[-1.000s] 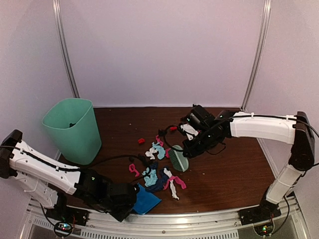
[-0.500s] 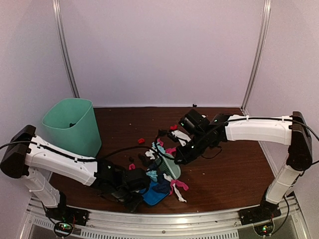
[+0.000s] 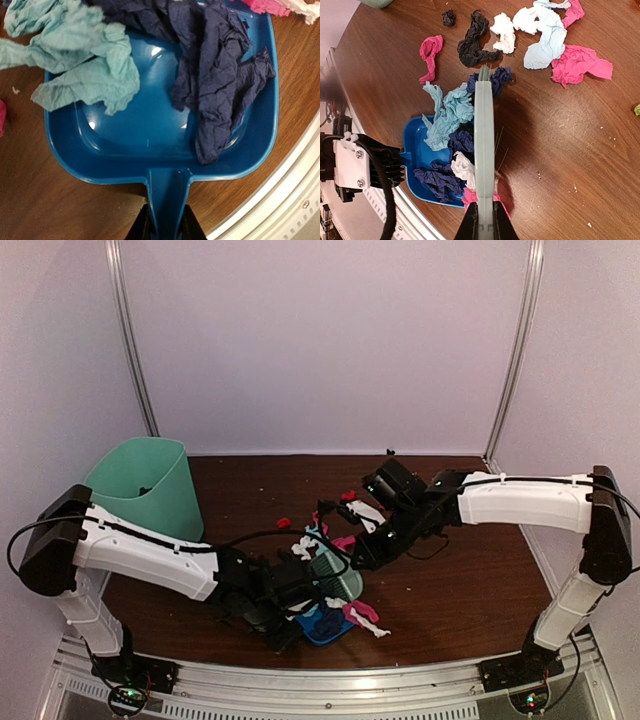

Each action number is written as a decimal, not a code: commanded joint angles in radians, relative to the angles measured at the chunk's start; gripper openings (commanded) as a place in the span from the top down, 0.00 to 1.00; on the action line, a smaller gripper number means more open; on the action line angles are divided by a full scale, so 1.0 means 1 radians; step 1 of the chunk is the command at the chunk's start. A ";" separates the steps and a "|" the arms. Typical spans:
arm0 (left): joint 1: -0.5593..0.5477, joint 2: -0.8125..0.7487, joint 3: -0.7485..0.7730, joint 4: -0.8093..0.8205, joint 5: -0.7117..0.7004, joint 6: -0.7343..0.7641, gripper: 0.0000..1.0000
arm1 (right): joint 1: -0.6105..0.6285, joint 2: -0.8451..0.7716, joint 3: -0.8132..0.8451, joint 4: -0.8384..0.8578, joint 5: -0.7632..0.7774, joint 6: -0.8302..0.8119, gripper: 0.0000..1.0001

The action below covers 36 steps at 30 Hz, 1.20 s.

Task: Sweep away the paper scraps from the table
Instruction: Sweep the paper scraps into the dustpan.

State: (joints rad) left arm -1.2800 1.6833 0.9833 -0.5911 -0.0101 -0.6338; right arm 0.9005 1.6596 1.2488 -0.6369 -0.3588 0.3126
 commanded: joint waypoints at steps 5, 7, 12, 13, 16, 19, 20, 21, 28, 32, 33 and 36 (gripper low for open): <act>0.012 0.028 0.047 0.049 0.049 0.129 1.00 | -0.023 -0.068 -0.001 -0.070 0.091 -0.014 1.00; 0.012 0.025 0.044 0.047 0.051 0.135 1.00 | -0.030 -0.087 0.001 -0.087 0.116 -0.009 1.00; 0.011 0.027 0.048 0.033 0.067 0.157 1.00 | -0.052 -0.145 0.011 -0.104 0.163 0.017 1.00; 0.012 0.029 0.050 0.030 0.071 0.164 1.00 | -0.057 -0.151 0.017 -0.121 0.182 0.024 1.00; 0.011 0.039 0.065 0.020 0.081 0.186 1.00 | -0.068 -0.175 0.014 -0.183 0.256 0.049 1.00; 0.011 0.061 0.099 0.002 0.088 0.211 1.00 | -0.068 -0.203 -0.018 -0.272 0.336 0.091 1.00; 0.011 0.070 0.111 -0.004 0.089 0.219 1.00 | -0.068 -0.213 -0.035 -0.302 0.352 0.108 1.00; 0.012 0.078 0.123 -0.008 0.090 0.224 1.00 | -0.068 -0.227 -0.051 -0.336 0.385 0.129 1.00; 0.011 0.158 0.198 -0.019 0.095 0.234 1.00 | -0.066 -0.351 -0.140 -0.486 0.405 0.266 1.00; 0.013 0.202 0.243 -0.019 0.094 0.243 1.00 | -0.066 -0.406 -0.188 -0.552 0.364 0.333 1.00; 0.014 0.211 0.262 -0.019 0.094 0.247 1.00 | -0.066 -0.415 -0.202 -0.557 0.362 0.342 1.00; 0.015 0.254 0.317 -0.031 0.097 0.271 1.00 | -0.066 -0.437 -0.246 -0.537 0.302 0.366 1.00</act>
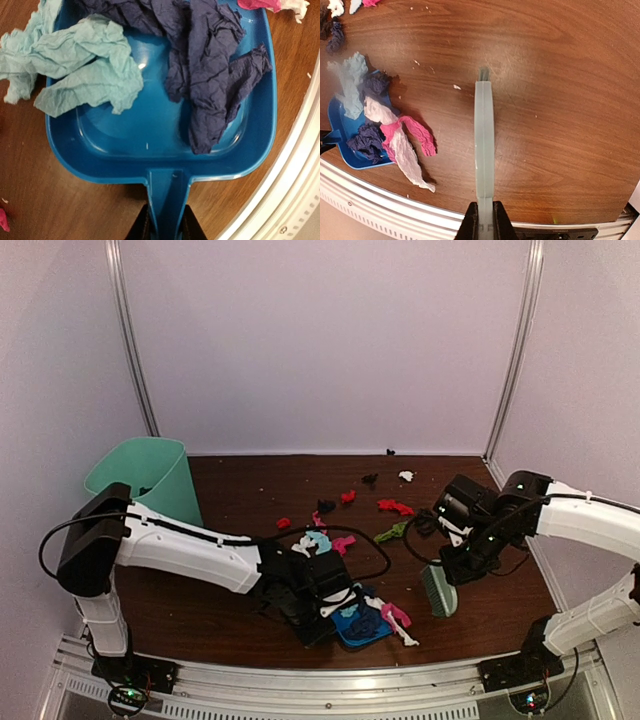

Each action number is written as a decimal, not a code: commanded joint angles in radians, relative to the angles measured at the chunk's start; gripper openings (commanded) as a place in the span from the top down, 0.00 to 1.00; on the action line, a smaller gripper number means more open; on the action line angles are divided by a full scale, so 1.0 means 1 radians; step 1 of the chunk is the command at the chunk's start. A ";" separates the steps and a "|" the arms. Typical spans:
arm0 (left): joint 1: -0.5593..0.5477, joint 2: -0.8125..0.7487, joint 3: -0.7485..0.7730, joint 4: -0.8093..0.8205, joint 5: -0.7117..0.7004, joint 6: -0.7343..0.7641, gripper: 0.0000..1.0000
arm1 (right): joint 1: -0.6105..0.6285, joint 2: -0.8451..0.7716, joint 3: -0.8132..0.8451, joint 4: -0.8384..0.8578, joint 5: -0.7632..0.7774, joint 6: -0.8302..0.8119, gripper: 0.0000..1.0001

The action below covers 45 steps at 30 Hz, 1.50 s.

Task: Sweep away the paper scraps from the table
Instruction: Sweep the paper scraps into the dustpan.

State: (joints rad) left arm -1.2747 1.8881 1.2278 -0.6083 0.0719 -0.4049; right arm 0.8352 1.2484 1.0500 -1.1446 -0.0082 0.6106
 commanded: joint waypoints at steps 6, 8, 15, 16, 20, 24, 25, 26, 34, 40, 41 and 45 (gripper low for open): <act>0.018 0.124 0.186 -0.044 0.031 0.071 1.00 | 0.001 -0.044 -0.091 0.107 -0.194 0.106 1.00; 0.026 0.143 0.214 -0.049 0.040 0.073 1.00 | 0.000 -0.046 -0.099 0.161 -0.231 0.121 1.00; 0.028 0.179 0.260 -0.053 0.061 0.092 1.00 | 0.000 -0.027 -0.090 0.230 -0.257 0.117 1.00; 0.028 0.181 0.260 -0.054 0.064 0.096 1.00 | -0.001 -0.024 -0.085 0.238 -0.259 0.114 1.00; 0.028 0.180 0.260 -0.054 0.066 0.116 1.00 | -0.001 -0.018 -0.061 0.262 -0.271 0.103 1.00; 0.028 0.180 0.259 -0.057 0.071 0.131 1.00 | -0.001 -0.028 -0.043 0.276 -0.268 0.104 1.00; 0.028 0.180 0.259 -0.057 0.071 0.132 1.00 | -0.002 -0.031 -0.038 0.272 -0.266 0.105 1.00; 0.028 0.180 0.257 -0.059 0.071 0.135 1.00 | -0.001 -0.035 -0.031 0.265 -0.264 0.106 1.00; 0.028 0.174 0.232 -0.052 0.067 0.133 1.00 | -0.001 -0.073 0.025 0.151 -0.210 0.091 1.00; 0.028 0.161 0.216 -0.031 0.091 0.129 1.00 | -0.014 -0.091 0.050 0.121 -0.110 0.098 1.00; 0.028 0.156 0.213 -0.025 0.099 0.130 1.00 | -0.016 -0.089 0.050 0.127 -0.104 0.103 1.00; 0.028 0.139 0.201 -0.009 0.116 0.134 1.00 | -0.016 -0.086 0.051 0.167 -0.092 0.118 1.00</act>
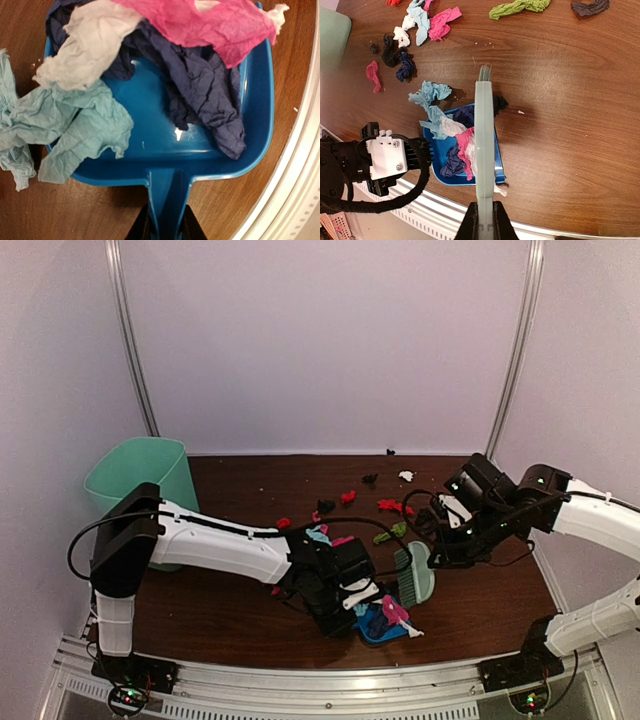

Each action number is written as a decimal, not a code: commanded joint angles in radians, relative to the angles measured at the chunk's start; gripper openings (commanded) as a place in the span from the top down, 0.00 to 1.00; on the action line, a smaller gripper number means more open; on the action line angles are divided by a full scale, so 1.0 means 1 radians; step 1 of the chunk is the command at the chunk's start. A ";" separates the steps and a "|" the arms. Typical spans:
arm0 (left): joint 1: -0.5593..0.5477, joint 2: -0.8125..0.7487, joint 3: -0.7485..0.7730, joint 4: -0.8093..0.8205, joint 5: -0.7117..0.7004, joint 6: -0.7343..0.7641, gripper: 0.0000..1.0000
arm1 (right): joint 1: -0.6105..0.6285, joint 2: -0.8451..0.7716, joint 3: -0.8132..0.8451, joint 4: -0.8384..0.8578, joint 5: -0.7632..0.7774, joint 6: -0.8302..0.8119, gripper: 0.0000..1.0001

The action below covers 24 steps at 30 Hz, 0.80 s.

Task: Sweep away the paper scraps from the table
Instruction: Sweep the paper scraps into the dustpan.

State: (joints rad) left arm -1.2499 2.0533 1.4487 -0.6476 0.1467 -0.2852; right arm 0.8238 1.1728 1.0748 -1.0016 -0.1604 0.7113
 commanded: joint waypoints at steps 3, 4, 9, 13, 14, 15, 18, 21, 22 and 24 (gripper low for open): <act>0.003 -0.032 -0.027 0.043 0.041 0.007 1.00 | -0.009 -0.015 0.036 0.021 0.113 0.031 1.00; 0.004 -0.037 -0.035 0.053 0.041 0.000 1.00 | -0.014 -0.016 0.042 0.012 0.135 0.036 1.00; 0.003 -0.076 -0.076 0.113 0.027 -0.028 1.00 | -0.044 -0.023 0.068 -0.046 0.241 0.051 1.00; 0.003 -0.110 -0.110 0.168 0.011 -0.038 1.00 | -0.073 -0.047 0.073 -0.051 0.279 0.057 1.00; 0.003 -0.114 -0.113 0.175 0.011 -0.040 1.00 | -0.081 -0.054 0.073 -0.050 0.284 0.057 1.00; 0.004 -0.116 -0.115 0.177 0.007 -0.041 1.00 | -0.088 -0.060 0.073 -0.049 0.290 0.059 1.00; 0.003 -0.128 -0.123 0.185 -0.003 -0.048 1.00 | -0.110 -0.079 0.070 -0.042 0.300 0.060 1.00; 0.003 -0.148 -0.131 0.198 -0.020 -0.057 1.00 | -0.129 -0.099 0.062 -0.029 0.303 0.058 1.00; 0.003 -0.153 -0.130 0.198 -0.024 -0.058 1.00 | -0.137 -0.103 0.057 -0.027 0.303 0.059 1.00; 0.003 -0.166 -0.127 0.193 -0.035 -0.065 1.00 | -0.148 -0.111 0.047 -0.022 0.304 0.056 1.00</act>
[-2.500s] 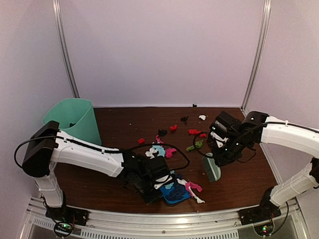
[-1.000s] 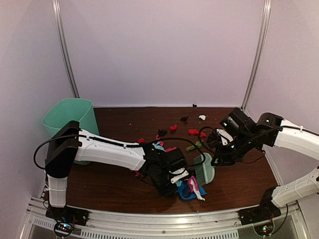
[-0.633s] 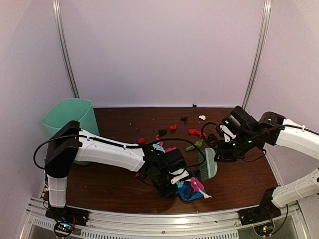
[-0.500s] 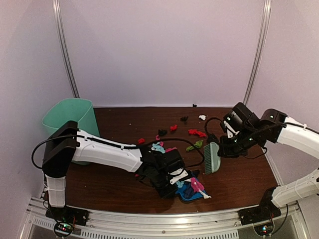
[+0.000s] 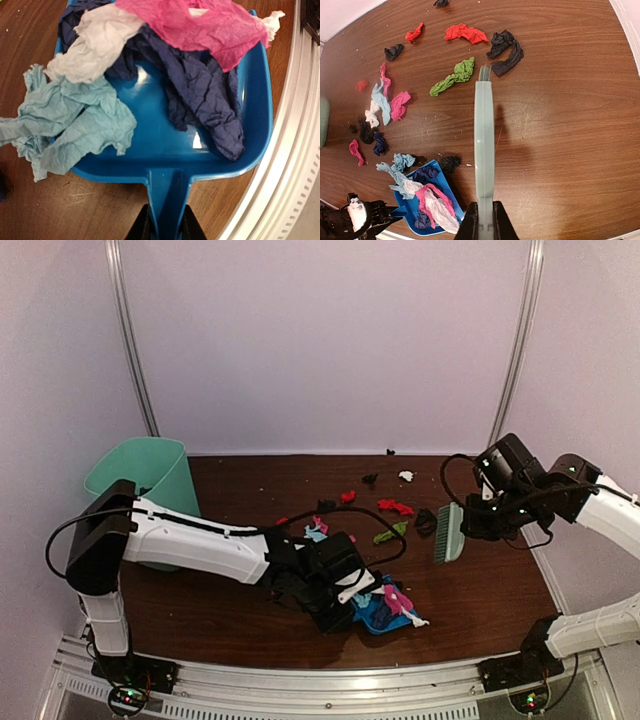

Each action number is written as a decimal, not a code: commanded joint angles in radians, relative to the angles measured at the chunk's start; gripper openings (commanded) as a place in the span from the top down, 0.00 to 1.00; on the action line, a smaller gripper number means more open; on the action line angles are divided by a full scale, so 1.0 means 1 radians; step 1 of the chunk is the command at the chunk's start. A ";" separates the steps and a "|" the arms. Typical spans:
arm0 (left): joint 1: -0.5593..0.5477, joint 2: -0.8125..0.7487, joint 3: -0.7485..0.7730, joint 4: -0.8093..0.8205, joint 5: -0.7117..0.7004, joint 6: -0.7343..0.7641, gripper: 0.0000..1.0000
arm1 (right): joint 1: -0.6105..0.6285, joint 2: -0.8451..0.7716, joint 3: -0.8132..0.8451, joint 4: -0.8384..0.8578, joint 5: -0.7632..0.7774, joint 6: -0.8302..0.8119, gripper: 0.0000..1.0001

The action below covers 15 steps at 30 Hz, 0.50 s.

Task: Sweep away the paper scraps from the table
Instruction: Sweep the paper scraps into the dustpan.

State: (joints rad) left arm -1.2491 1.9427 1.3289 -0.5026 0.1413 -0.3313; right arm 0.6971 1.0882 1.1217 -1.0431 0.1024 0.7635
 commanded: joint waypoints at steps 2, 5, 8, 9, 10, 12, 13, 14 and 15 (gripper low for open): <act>0.002 -0.069 -0.004 0.039 -0.041 -0.028 1.00 | -0.029 -0.028 -0.010 0.023 0.041 0.000 1.00; 0.002 -0.093 0.003 0.022 -0.067 -0.049 1.00 | -0.043 -0.029 -0.022 0.033 0.043 -0.010 1.00; 0.003 -0.119 0.020 -0.007 -0.098 -0.075 1.00 | -0.058 -0.025 -0.026 0.047 0.041 -0.020 1.00; 0.004 -0.126 0.026 -0.019 -0.110 -0.084 1.00 | -0.063 -0.022 -0.026 0.052 0.039 -0.024 1.00; 0.006 -0.133 0.032 -0.028 -0.122 -0.096 1.00 | -0.068 -0.020 -0.026 0.057 0.037 -0.029 1.00; 0.015 -0.147 0.043 -0.054 -0.126 -0.114 1.00 | -0.078 -0.011 -0.026 0.070 0.031 -0.039 1.00; 0.024 -0.158 0.048 -0.066 -0.151 -0.123 1.00 | -0.083 -0.008 -0.026 0.075 0.025 -0.044 1.00; 0.032 -0.169 0.053 -0.078 -0.167 -0.132 1.00 | -0.087 -0.004 -0.025 0.081 0.022 -0.048 1.00; 0.044 -0.178 0.059 -0.091 -0.175 -0.139 1.00 | -0.091 0.000 -0.025 0.087 0.016 -0.053 1.00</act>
State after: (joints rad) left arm -1.2415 1.8221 1.3434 -0.5522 0.0360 -0.4198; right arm 0.6228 1.0771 1.1019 -1.0058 0.1127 0.7383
